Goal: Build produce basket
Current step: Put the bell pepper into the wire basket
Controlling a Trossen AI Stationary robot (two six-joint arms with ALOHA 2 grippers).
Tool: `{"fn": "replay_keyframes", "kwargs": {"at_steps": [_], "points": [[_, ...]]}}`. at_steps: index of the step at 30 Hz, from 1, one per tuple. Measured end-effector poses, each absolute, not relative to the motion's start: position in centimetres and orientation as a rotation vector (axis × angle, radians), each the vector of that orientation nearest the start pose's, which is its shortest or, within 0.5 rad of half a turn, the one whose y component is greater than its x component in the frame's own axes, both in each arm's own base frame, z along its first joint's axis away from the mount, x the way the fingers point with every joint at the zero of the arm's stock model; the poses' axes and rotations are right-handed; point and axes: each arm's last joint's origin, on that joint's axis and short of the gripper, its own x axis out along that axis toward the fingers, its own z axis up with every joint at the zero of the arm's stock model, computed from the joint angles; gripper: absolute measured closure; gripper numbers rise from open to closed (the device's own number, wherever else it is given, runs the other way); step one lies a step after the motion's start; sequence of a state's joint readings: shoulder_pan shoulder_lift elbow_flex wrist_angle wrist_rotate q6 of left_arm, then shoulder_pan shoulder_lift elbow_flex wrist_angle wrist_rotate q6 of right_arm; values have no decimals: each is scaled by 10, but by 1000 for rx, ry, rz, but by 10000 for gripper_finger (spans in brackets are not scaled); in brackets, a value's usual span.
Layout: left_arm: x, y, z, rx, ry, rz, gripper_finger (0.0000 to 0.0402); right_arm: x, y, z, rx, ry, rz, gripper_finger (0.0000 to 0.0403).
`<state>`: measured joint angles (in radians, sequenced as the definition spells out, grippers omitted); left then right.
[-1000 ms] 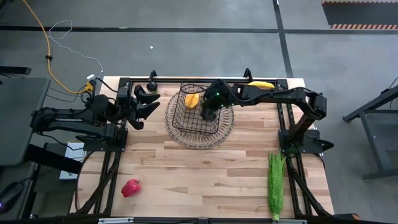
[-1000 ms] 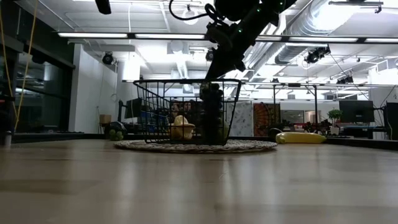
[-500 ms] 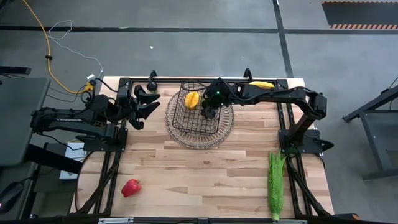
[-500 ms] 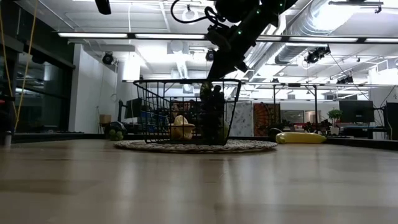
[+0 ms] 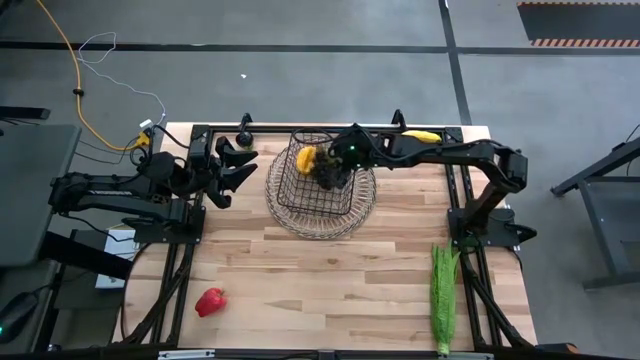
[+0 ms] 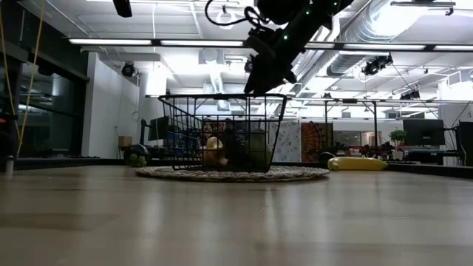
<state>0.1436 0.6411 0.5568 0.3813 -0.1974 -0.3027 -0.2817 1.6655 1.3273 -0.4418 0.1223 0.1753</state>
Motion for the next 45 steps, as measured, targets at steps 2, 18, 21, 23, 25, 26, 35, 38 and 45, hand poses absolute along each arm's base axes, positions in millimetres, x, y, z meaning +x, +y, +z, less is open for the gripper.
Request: {"fn": "replay_keyframes", "kwargs": {"at_steps": [2,18,21,23,25,26,35,38,45], "points": [[147,27,329,-306,-347,290,220,344,-102,280,236,752,-429,213],[147,27,328,-307,-340,301,220,236,-34,376,137,662,-446,190],[148,27,326,-307,-318,303,220,220,-27,388,155,584,-425,190],[148,27,325,-305,-310,299,220,211,-22,385,178,502,-402,190],[148,27,325,-305,-304,297,220,202,-19,370,232,429,-381,190],[148,27,325,-305,-303,296,220,197,-17,360,270,392,-373,190],[150,27,317,-279,-218,307,220,175,-6,316,491,-16,-229,190],[150,27,315,-285,-199,301,220,172,-5,316,494,-48,-215,190],[150,27,315,-299,-202,317,218,172,-5,316,488,-47,-216,190]]}}
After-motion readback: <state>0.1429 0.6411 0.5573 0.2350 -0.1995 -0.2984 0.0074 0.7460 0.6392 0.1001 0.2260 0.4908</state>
